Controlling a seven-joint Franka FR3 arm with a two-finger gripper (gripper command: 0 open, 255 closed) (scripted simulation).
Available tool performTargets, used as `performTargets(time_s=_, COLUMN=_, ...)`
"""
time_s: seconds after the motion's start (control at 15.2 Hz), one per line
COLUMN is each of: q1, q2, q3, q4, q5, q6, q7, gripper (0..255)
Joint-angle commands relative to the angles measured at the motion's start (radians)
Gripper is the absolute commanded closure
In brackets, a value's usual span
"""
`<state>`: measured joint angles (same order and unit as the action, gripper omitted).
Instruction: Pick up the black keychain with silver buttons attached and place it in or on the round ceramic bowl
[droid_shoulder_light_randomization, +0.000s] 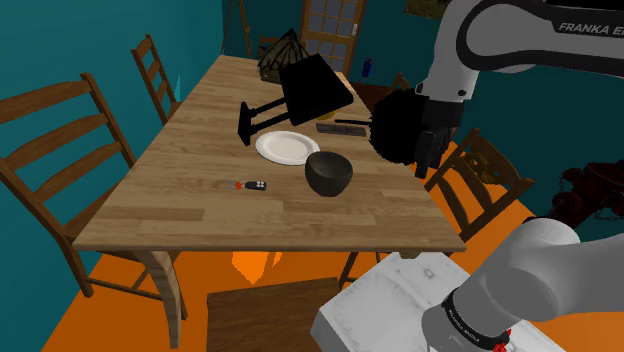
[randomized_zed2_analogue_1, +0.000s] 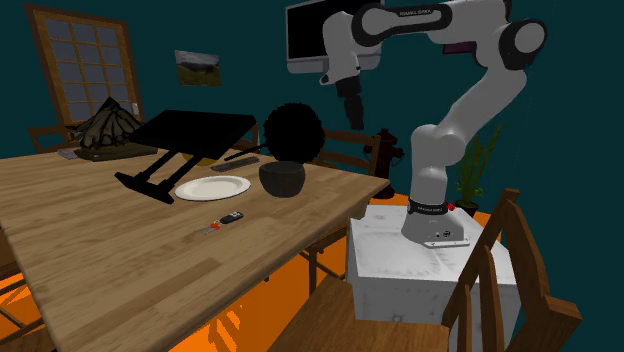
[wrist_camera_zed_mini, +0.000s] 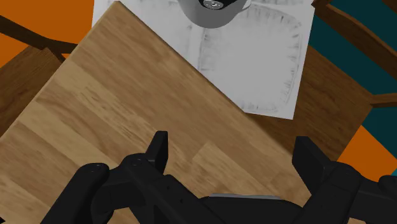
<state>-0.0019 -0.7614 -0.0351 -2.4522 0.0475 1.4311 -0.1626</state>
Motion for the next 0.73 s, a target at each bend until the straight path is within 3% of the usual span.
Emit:
performTargets(time_s=0.0, q1=0.0, q2=0.0, q3=0.0, q4=0.0, q5=0.0, q6=0.0, q7=0.0, gripper=0)
performTargets(time_s=0.66, q1=0.08, q2=0.327, q3=0.063, q4=0.099, q5=0.018, q6=0.287, q7=-0.065, gripper=0)
